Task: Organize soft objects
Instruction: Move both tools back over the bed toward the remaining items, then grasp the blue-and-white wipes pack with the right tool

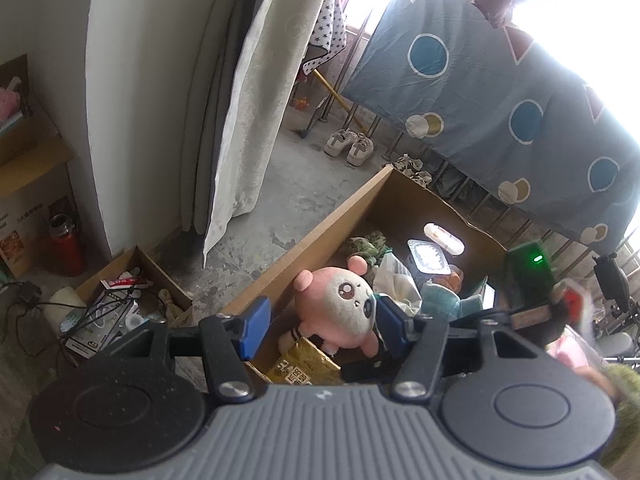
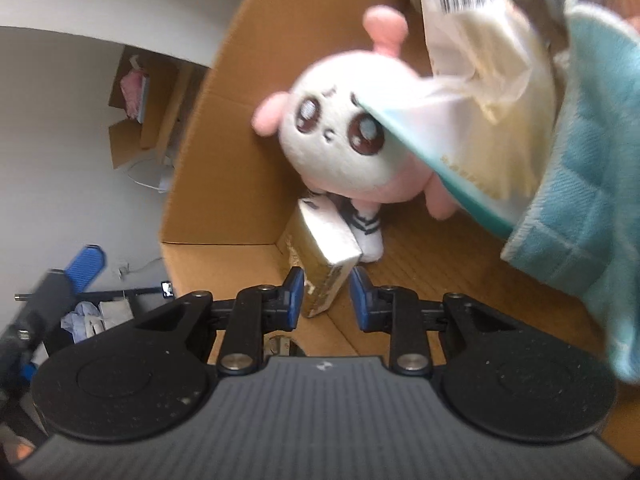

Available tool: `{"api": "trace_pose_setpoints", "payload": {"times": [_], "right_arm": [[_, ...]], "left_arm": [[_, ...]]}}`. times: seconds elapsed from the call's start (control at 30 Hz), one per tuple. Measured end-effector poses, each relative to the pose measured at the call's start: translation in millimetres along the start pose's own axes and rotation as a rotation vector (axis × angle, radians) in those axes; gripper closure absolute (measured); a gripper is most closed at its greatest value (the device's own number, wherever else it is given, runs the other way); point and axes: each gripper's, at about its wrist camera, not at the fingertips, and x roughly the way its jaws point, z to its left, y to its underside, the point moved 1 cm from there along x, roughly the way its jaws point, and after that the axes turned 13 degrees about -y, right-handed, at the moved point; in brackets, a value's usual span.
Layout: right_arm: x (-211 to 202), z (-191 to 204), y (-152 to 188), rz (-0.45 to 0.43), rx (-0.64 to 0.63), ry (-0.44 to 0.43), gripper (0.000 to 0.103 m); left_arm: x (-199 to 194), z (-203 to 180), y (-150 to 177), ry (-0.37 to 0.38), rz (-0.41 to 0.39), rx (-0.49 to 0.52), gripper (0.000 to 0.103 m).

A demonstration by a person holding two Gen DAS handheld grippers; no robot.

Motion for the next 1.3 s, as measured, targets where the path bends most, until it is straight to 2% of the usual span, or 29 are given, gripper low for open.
{"api": "trace_pose_setpoints", "payload": {"times": [0.07, 0.13, 0.2, 0.33, 0.43, 0.6, 0.77, 0.97, 1.03, 1.2, 1.3], "right_arm": [[-18, 8, 6, -0.027, -0.024, -0.002, 0.071], [-38, 17, 15, -0.055, -0.057, -0.003, 0.058], [-61, 25, 25, -0.09, -0.084, -0.005, 0.05], [-115, 33, 50, -0.164, -0.129, -0.007, 0.042], [-160, 36, 79, -0.244, -0.172, -0.017, 0.03], [-226, 31, 140, -0.379, -0.228, -0.056, 0.02], [-288, 3, 210, -0.5, -0.25, -0.044, 0.017], [-354, -52, 303, -0.701, -0.186, -0.053, 0.012], [-371, -72, 333, -0.762, -0.154, -0.056, 0.011], [-396, -117, 399, -0.881, -0.083, -0.023, 0.005], [-399, -137, 424, -0.929, -0.065, 0.025, 0.002]], "left_arm": [[-9, -6, 2, -0.001, -0.016, 0.018, 0.039], [-19, -13, 5, -0.003, -0.035, 0.04, 0.033], [-32, -22, 8, -0.006, -0.059, 0.068, 0.029], [-60, -42, 16, -0.01, -0.098, 0.135, 0.022], [-85, -57, 23, -0.001, -0.112, 0.185, 0.016], [-121, -89, 41, 0.031, -0.125, 0.298, 0.009], [-144, -136, 67, 0.099, -0.115, 0.408, 0.007], [-148, -194, 115, 0.282, -0.1, 0.509, 0.004], [-145, -211, 132, 0.322, -0.096, 0.554, 0.004], [-136, -256, 166, 0.364, -0.066, 0.671, 0.004], [-135, -277, 177, 0.373, -0.042, 0.712, 0.004]]}}
